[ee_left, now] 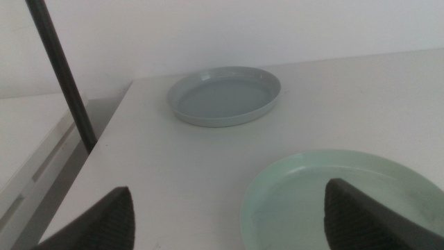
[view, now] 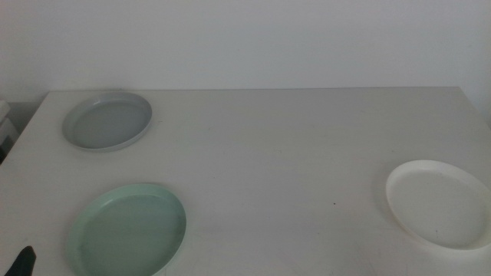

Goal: Stack the three bowls on top of each other.

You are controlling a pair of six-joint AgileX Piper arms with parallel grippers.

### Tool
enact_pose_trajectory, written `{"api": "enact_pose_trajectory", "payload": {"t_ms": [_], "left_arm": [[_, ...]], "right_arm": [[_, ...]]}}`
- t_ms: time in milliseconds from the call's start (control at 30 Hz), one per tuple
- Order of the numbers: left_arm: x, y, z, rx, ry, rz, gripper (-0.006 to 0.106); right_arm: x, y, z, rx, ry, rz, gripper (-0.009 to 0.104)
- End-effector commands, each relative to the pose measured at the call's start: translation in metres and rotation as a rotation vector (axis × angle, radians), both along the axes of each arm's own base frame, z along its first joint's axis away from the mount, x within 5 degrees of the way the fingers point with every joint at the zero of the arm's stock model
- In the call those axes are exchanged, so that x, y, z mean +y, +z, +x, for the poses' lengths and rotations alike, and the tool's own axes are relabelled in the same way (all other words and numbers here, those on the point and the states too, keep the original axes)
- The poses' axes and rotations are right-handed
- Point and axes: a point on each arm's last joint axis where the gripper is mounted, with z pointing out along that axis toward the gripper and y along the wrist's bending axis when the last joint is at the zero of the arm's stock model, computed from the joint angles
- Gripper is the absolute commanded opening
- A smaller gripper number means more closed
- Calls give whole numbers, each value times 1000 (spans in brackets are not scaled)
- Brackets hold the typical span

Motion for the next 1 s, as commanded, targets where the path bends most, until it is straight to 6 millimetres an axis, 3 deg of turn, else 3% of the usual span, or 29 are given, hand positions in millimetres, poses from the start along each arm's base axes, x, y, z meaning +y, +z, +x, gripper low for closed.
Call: {"api": "enact_pose_trajectory", "payload": {"t_ms": [0, 167, 600, 800, 967], "left_arm": [[-1, 16, 0, -104, -8, -25, 105], [-1, 64, 8, -90, -2, -45, 105], [2, 217, 39, 144, 39, -73, 105], [2, 251, 64, 355, 56, -85, 105], [1, 254, 92, 498, 61, -91, 105]], "right_arm": [[0, 11, -1, -114, -1, -9, 63], [0, 11, -1, -114, -1, -9, 63], [0, 11, -1, -114, -1, -9, 63], [0, 11, -1, -114, -1, -9, 63], [0, 11, -1, -114, -1, -9, 63]]}}
